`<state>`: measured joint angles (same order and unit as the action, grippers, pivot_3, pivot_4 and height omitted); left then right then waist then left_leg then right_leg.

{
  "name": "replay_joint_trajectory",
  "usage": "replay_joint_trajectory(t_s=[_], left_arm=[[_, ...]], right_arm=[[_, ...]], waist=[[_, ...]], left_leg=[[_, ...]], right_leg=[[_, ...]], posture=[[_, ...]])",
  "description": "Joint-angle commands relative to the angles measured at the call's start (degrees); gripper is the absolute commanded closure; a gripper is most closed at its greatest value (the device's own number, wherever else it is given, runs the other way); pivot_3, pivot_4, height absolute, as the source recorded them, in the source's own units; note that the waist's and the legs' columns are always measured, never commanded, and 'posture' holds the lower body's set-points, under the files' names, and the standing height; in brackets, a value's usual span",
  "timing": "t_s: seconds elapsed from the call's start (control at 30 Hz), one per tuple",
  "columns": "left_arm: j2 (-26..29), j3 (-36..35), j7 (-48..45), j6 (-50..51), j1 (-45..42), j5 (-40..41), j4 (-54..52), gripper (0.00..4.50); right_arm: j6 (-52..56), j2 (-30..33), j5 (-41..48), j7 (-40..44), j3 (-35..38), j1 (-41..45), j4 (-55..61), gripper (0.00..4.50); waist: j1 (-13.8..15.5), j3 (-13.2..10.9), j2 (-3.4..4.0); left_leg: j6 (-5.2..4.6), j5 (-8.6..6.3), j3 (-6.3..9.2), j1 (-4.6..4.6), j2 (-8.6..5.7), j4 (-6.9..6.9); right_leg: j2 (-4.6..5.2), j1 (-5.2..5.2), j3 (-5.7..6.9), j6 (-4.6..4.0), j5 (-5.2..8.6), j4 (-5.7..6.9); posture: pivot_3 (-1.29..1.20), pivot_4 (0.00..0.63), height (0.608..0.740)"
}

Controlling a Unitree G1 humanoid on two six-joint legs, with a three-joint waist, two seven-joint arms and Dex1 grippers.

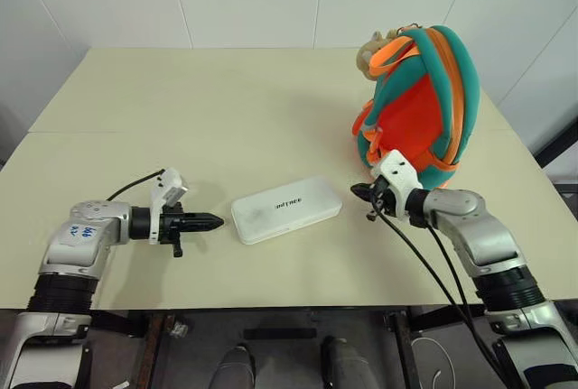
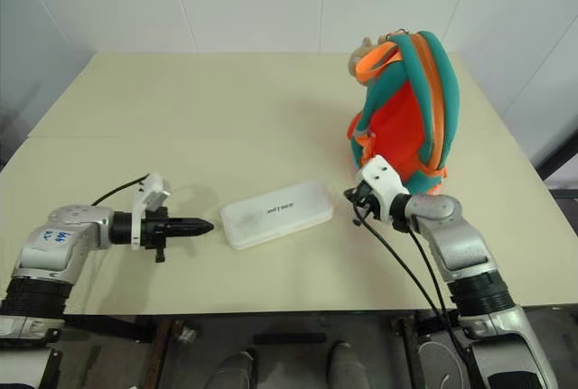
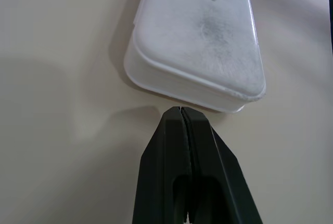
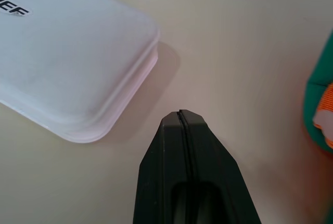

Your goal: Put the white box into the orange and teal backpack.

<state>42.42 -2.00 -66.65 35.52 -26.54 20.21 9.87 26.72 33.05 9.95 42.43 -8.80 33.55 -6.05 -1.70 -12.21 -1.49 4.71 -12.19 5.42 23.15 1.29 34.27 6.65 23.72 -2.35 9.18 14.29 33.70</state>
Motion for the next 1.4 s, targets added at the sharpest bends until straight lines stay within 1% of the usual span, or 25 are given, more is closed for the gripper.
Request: replay_joint_trajectory(t_s=[0.03,0.27,0.47,0.7,0.97,1.13,1.23,1.4], left_arm=[[-1.5,-1.7,2.3,-2.1,0.9,1.0,-1.1,4.49],[-3.8,-1.8,3.6,-3.5,1.7,1.9,-1.3,4.49],[-4.8,-1.6,3.6,-5.0,1.2,2.2,-0.7,4.49],[-4.6,-0.9,2.8,-4.8,0.0,2.2,-0.6,4.49],[-3.0,0.6,1.2,-2.9,-1.0,2.3,-2.6,4.49],[-2.2,1.5,0.0,-1.9,-1.2,2.5,-4.0,4.49],[-1.9,1.8,-0.2,-0.9,-1.4,2.8,-5.2,4.49],[-0.5,1.9,-1.8,2.0,0.6,4.3,-9.7,4.49]], right_arm=[[-2.2,-1.1,-1.6,-0.2,0.1,2.0,-1.7,4.50],[-2.7,-3.2,-2.4,1.7,-0.7,2.6,-2.5,4.50],[-0.5,-2.8,-1.4,4.9,-1.8,1.8,1.2,4.50],[4.6,-0.5,1.3,9.8,-2.3,-0.6,9.1,4.50],[10.7,3.3,4.0,14.2,-1.9,-3.1,17.4,4.50],[13.2,5.4,5.5,15.6,-1.3,-5.1,21.4,4.50],[14.6,6.8,6.4,16.2,-0.9,-6.4,23.4,4.50],[16.7,9.0,8.0,16.8,0.6,-8.7,26.6,4.50]], waist=[[0.0,0.0,0.00],[0.0,0.0,0.00],[0.0,0.0,0.00],[0.1,0.0,0.00],[0.1,0.0,0.00],[0.1,0.0,0.00],[0.1,0.0,0.00],[0.1,0.0,0.00]], left_leg=[[0.00,0.00,0.00,-0.01,0.00,0.00],[0.01,0.00,0.00,-0.03,0.00,0.00],[0.01,0.00,0.00,-0.03,0.00,0.01],[0.01,0.00,0.01,-0.03,0.00,0.00],[0.01,0.00,0.00,-0.03,0.00,0.00],[0.02,-0.01,0.00,-0.02,0.00,0.00],[0.02,-0.01,0.00,-0.02,0.00,0.01],[0.02,-0.01,0.00,-0.01,0.00,0.00]], right_leg=[[0.00,0.00,0.00,0.00,0.00,0.02],[-0.01,0.00,0.00,0.02,-0.01,0.05],[-0.01,0.00,0.00,0.02,-0.01,0.06],[-0.01,0.00,0.00,0.02,-0.01,0.05],[0.00,0.00,0.00,0.00,0.00,0.04],[0.00,0.00,0.00,-0.01,0.00,0.00],[0.00,0.00,0.00,-0.16,0.09,0.00],[0.01,0.00,0.00,-0.37,0.20,-0.03]], posture=[[0.00,0.150,0.740],[0.00,0.150,0.740],[0.00,0.150,0.740],[0.00,0.150,0.740],[0.00,0.150,0.740],[0.00,0.150,0.740],[0.00,0.150,0.740],[0.00,0.150,0.740]])
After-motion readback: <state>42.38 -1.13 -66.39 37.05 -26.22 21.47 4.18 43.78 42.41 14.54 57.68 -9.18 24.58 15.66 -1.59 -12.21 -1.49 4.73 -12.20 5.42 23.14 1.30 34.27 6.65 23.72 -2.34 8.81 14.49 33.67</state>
